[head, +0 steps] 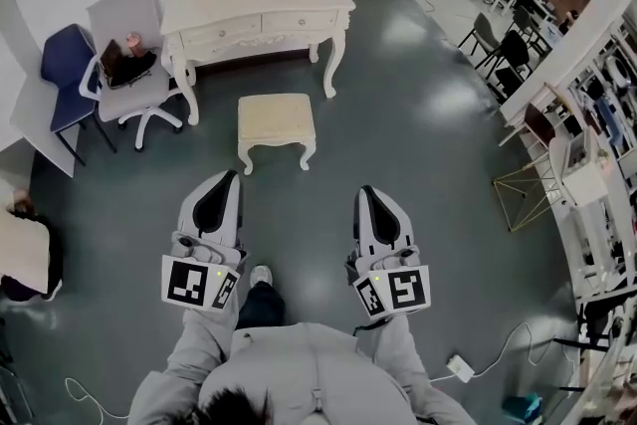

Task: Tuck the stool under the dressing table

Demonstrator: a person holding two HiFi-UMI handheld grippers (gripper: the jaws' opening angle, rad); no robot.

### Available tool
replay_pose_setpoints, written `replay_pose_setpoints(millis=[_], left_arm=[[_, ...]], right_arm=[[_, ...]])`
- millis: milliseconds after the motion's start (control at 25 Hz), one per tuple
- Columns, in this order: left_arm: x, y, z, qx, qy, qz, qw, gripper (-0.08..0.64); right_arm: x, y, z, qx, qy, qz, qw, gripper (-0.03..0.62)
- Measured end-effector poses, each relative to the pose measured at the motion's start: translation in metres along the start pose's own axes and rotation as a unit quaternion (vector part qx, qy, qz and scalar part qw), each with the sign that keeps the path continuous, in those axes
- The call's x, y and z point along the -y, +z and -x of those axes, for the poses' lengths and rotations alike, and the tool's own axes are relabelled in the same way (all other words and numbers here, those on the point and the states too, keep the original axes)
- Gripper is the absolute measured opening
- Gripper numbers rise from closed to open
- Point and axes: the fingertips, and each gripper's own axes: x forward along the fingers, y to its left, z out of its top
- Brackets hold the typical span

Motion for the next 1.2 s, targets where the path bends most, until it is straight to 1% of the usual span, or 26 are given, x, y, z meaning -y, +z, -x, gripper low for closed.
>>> replay_pose_setpoints(millis=[200,400,600,760,1000,1120,1200], left_arm=[[-0.061,0.004,-0.041,0.015,-0.001,-0.002,0.9999,0.005],[-0.118,0.001,-0.067,0.019,0.005,-0.019,0.9996,0.005],[-0.162,-0.004,-0.084,0.019,0.011,-0.021,0.9996,0.005],[-0.181,-0.018,-0.104,0.012,0.006,-0.009,0.9999,0.005],[-0.185,-0.045,-0.138,-0.001,-0.017,0.018,0.9997,0.005],[-0.19,-0.056,-0.153,-0.008,-0.017,0.017,0.9997,0.005],[-0.2,-0.062,-0.161,-0.009,-0.008,0.014,0.9998,0.005]], right_arm=[[-0.002,0.004,-0.071,0.014,-0.006,-0.002,1.0,0.002],[-0.007,-0.002,-0.139,0.029,-0.007,-0.01,1.0,0.002],[-0.011,-0.006,-0.182,0.036,-0.009,-0.014,0.999,0.002],[-0.006,-0.014,-0.2,0.025,-0.023,-0.01,0.999,0.002],[0.017,-0.032,-0.217,-0.003,-0.049,-0.007,0.999,0.002],[0.029,-0.042,-0.234,-0.007,-0.048,-0.007,0.999,0.002],[0.034,-0.048,-0.251,-0.005,-0.04,-0.011,0.999,0.002]])
